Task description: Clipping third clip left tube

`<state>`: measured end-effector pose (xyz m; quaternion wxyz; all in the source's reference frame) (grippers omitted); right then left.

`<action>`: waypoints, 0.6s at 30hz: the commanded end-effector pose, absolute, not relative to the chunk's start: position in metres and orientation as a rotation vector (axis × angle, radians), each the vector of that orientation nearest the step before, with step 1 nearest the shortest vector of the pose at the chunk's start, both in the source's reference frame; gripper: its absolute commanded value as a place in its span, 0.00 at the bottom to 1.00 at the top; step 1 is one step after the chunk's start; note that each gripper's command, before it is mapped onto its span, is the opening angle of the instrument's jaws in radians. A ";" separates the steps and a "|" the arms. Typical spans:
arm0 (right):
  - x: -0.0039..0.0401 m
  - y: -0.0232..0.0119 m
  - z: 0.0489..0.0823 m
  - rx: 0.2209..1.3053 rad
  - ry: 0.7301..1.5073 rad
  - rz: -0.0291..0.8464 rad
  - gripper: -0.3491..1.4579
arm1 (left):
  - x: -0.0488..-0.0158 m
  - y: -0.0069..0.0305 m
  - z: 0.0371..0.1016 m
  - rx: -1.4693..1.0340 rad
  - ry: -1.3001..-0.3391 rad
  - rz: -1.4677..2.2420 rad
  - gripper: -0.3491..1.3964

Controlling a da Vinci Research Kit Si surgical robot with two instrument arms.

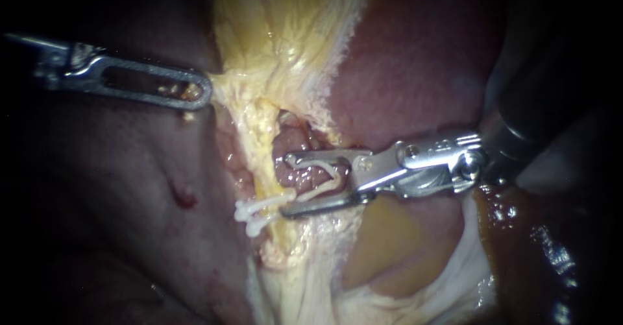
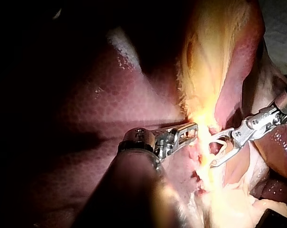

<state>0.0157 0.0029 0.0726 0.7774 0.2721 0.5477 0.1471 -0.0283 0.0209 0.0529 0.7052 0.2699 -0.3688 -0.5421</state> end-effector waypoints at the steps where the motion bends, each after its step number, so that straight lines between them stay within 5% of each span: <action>1: 0.0157 0.0029 0.0727 0.596 1.188 0.326 0.47 | -0.0283 0.0209 0.0529 0.600 -0.820 -1.205 0.00; 18: 0.0181 0.0032 0.0719 0.727 1.294 0.373 0.47 | -0.0284 0.0209 0.0529 0.600 -0.820 -1.205 0.00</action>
